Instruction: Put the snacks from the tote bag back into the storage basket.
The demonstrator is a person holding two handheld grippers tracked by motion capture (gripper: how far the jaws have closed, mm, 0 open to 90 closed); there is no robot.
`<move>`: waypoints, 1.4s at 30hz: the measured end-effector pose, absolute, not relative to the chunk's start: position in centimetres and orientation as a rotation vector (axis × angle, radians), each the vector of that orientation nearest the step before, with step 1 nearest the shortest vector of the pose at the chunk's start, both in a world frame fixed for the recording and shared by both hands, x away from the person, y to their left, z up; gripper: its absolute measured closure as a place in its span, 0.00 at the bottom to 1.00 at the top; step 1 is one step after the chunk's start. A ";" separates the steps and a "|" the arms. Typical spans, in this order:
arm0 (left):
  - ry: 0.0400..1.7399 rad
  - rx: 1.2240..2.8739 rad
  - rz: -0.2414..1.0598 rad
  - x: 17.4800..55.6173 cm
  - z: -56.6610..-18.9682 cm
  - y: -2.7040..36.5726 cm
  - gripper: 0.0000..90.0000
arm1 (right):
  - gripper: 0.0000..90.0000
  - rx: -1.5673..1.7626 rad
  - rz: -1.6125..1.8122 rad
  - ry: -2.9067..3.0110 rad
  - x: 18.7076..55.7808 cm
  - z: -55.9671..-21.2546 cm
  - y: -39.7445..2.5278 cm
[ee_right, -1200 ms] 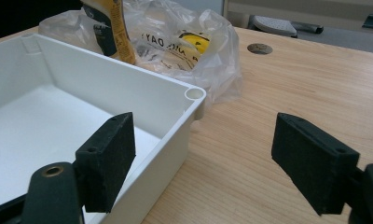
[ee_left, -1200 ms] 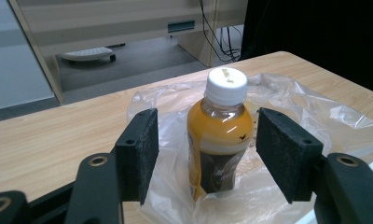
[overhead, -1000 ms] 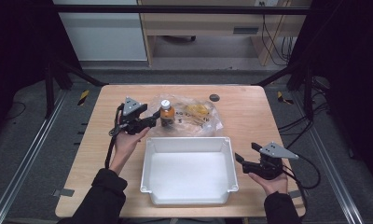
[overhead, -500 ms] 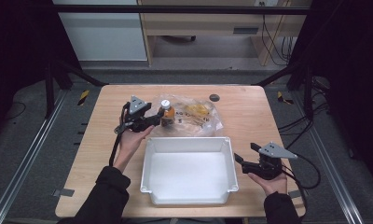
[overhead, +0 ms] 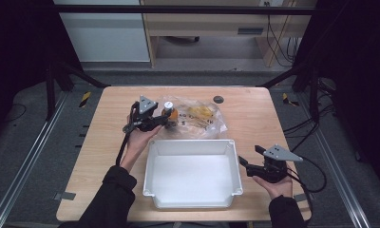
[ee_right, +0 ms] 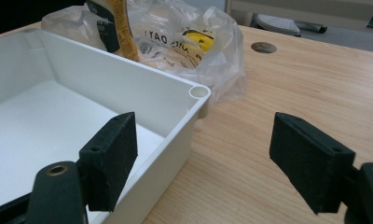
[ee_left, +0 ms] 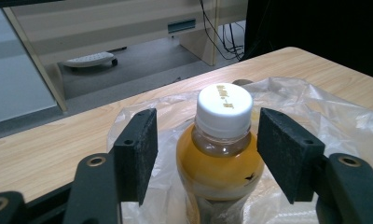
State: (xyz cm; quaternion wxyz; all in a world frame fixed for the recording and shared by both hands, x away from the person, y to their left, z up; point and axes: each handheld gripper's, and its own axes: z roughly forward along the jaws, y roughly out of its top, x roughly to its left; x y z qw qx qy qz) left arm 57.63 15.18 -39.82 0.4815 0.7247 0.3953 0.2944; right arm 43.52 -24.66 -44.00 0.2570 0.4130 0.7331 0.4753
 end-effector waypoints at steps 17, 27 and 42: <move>0.958 1.791 0.717 58.9 -40.0 13.6 0.55 | 0.27 1.130 1.286 1.988 43.5 -44.0 -24.7; 0.971 1.777 0.689 59.1 -40.2 13.4 0.64 | 0.27 1.129 1.285 1.994 43.6 -44.1 -24.7; 1.001 1.802 0.686 59.1 -39.6 13.1 0.65 | 0.27 1.138 1.284 1.999 43.6 -44.2 -24.7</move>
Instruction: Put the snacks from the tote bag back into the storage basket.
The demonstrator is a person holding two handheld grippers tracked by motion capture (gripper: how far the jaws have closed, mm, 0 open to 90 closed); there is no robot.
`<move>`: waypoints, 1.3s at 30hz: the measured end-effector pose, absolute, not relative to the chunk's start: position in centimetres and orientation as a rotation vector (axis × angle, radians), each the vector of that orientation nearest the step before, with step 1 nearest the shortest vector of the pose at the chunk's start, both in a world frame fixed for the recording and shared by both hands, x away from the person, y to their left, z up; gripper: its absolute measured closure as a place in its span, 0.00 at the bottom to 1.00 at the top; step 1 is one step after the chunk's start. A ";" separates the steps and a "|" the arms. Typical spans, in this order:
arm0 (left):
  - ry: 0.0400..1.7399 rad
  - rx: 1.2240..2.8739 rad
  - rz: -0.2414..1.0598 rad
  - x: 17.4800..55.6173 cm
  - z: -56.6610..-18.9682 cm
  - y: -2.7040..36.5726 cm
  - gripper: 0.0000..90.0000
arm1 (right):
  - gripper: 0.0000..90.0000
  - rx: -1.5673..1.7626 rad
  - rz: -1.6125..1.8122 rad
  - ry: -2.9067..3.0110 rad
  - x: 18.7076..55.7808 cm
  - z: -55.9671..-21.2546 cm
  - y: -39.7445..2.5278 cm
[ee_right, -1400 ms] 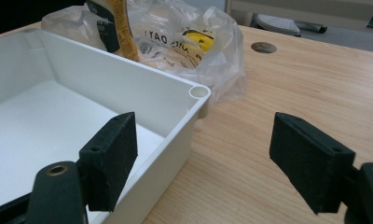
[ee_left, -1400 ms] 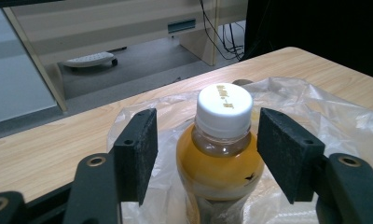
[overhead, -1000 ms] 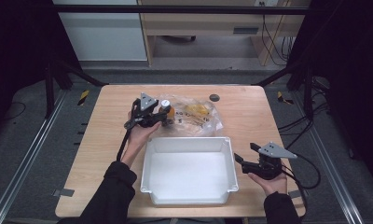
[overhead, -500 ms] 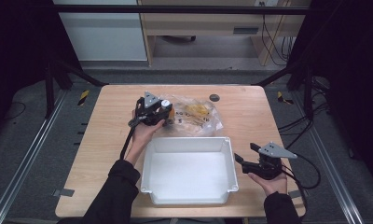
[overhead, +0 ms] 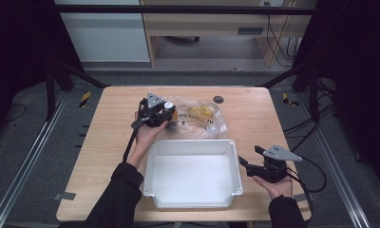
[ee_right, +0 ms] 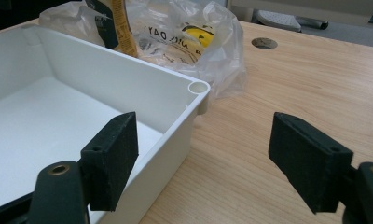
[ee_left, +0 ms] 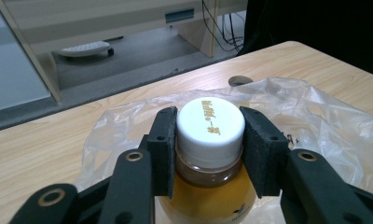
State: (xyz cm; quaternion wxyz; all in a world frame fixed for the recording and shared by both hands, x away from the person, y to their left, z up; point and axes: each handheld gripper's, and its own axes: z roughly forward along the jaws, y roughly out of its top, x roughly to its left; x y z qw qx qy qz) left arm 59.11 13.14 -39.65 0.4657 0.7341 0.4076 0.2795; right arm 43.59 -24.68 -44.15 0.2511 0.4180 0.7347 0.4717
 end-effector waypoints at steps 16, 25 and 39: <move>1.018 1.835 0.684 59.0 -39.1 13.2 0.66 | 0.27 1.138 1.285 2.001 43.6 -44.2 -24.7; 0.992 1.800 0.697 58.5 -38.0 13.6 0.66 | 0.27 1.136 1.285 2.001 43.6 -44.2 -24.7; 0.969 1.733 0.718 57.5 -35.3 14.0 0.66 | 0.27 1.136 1.286 2.001 43.6 -44.2 -24.7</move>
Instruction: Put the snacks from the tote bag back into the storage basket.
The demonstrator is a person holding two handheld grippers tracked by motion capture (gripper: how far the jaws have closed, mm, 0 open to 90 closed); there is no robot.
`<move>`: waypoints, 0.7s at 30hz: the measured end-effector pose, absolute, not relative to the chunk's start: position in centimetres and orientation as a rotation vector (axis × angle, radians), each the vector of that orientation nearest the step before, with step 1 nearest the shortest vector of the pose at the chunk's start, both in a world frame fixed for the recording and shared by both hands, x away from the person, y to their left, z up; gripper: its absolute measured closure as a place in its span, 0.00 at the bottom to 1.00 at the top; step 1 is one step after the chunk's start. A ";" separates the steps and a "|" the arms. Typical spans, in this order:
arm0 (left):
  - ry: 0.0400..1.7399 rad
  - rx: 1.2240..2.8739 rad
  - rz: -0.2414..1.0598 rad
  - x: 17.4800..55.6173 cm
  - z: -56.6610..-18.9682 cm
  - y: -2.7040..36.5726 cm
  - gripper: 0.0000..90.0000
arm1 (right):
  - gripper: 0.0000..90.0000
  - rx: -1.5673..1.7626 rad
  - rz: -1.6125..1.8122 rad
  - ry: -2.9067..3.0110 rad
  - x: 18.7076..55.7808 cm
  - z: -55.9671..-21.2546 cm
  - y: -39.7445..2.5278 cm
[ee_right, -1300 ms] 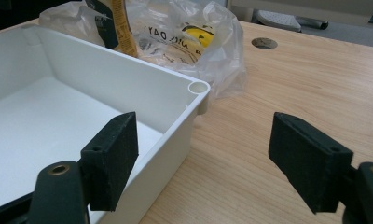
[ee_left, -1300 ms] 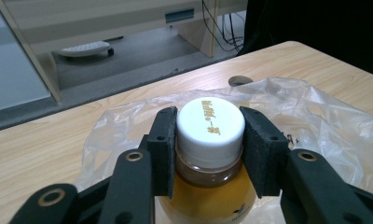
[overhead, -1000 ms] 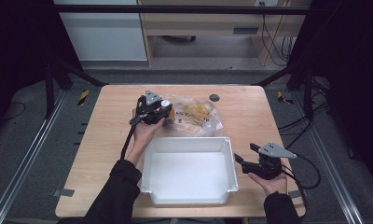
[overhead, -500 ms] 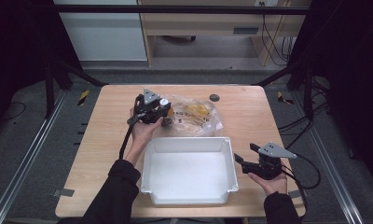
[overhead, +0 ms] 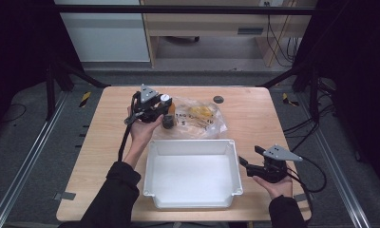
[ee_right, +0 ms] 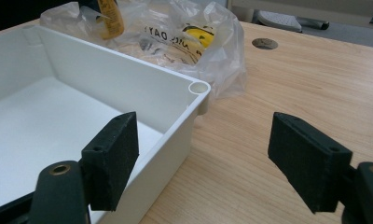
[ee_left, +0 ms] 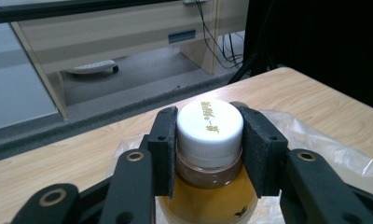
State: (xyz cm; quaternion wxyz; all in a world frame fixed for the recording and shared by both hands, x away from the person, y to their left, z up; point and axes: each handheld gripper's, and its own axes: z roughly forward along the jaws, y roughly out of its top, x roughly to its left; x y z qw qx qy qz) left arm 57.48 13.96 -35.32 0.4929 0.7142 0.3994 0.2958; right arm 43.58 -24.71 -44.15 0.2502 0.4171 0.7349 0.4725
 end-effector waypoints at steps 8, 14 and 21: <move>0.955 1.705 0.733 57.0 -33.4 14.0 0.66 | 0.27 1.128 1.286 2.000 43.6 -44.1 -24.8; 0.957 1.677 0.724 56.7 -32.5 14.4 0.66 | 0.27 1.127 1.288 1.997 43.6 -44.1 -24.8; 0.939 1.657 0.720 55.8 -31.2 14.8 0.66 | 0.27 1.131 1.292 1.992 43.6 -44.1 -24.8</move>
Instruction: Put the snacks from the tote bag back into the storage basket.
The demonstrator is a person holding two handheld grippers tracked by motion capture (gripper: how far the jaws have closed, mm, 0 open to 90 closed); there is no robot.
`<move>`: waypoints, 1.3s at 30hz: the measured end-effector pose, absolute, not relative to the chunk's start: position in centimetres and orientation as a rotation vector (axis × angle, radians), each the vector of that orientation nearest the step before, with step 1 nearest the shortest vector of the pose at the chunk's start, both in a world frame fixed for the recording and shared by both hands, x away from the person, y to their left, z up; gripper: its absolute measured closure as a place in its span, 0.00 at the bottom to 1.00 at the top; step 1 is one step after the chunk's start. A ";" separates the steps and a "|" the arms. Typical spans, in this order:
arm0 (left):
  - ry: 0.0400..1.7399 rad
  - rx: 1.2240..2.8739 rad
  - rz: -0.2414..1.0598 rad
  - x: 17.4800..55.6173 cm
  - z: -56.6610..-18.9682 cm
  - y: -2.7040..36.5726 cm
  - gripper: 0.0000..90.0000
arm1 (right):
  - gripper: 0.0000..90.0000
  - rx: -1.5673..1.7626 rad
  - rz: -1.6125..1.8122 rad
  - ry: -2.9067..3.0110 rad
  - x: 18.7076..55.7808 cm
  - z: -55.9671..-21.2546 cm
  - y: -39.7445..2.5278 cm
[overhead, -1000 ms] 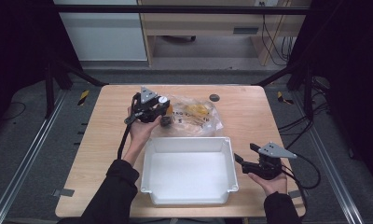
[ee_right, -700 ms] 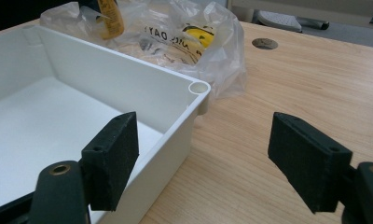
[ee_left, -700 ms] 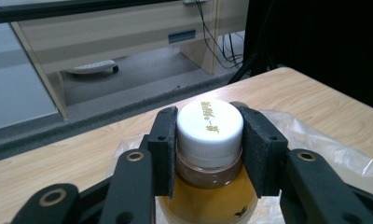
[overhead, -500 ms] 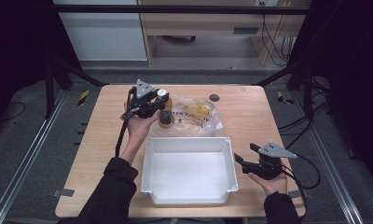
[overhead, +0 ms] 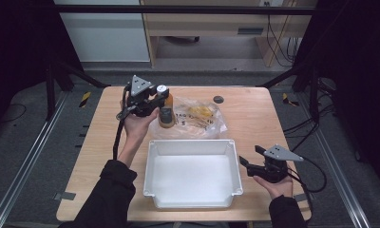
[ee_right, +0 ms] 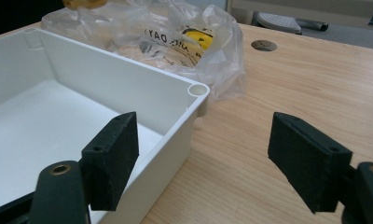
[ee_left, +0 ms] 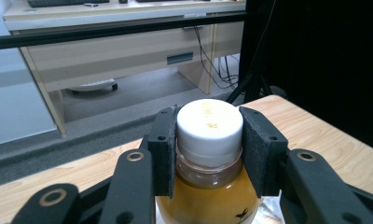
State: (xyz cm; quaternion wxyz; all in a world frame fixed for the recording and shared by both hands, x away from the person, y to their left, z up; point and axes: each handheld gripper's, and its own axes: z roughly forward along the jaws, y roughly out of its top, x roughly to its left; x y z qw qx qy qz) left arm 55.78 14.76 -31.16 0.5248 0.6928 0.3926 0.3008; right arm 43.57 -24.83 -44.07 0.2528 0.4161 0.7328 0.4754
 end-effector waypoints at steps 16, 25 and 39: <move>0.863 1.628 0.726 52.8 -28.7 14.9 0.66 | 0.27 1.137 1.293 1.989 43.5 -44.0 -24.8; 0.816 1.636 0.705 50.8 -29.0 14.8 0.66 | 0.27 1.124 1.291 1.987 43.4 -44.0 -24.9; 0.761 1.664 0.673 47.4 -30.9 14.9 0.66 | 0.27 1.129 1.291 1.986 43.3 -43.9 -24.8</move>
